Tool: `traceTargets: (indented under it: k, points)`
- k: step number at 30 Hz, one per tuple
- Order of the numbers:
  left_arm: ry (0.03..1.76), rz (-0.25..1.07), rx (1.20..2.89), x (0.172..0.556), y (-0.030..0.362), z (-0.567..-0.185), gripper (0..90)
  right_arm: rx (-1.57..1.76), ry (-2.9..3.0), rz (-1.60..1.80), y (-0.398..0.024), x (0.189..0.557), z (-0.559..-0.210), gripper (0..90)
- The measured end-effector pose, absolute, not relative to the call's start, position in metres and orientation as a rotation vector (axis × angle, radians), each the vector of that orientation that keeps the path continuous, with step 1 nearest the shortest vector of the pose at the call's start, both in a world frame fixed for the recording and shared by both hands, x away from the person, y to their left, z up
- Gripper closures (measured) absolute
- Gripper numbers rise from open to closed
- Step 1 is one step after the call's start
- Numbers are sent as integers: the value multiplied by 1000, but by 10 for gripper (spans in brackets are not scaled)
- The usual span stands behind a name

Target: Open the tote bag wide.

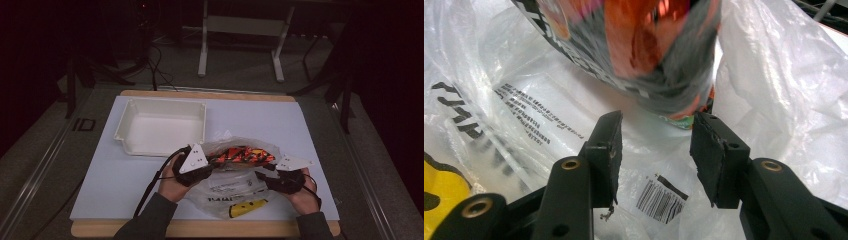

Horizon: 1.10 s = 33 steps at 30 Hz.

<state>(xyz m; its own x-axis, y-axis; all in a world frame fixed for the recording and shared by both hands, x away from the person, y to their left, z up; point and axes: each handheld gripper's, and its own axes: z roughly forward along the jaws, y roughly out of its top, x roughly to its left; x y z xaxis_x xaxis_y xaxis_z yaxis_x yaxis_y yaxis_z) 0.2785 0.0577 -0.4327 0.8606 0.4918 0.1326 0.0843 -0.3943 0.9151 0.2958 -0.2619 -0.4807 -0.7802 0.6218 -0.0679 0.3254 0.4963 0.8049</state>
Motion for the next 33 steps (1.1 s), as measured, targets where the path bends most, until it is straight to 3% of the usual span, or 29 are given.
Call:
traceTargets:
  k: [5, 20, 33]
  points:
    - [445, 412, 1911, 280, 62, -428, 882, 802, 2390, 1176, -263, 296, -481, 555]
    - [496, 242, 1834, 286, 75, -421, 895, 811, 2379, 1178, -264, 296, -482, 555]
    - [489, 223, 1808, 288, 72, -412, 896, 807, 2381, 1179, -268, 292, -481, 554]
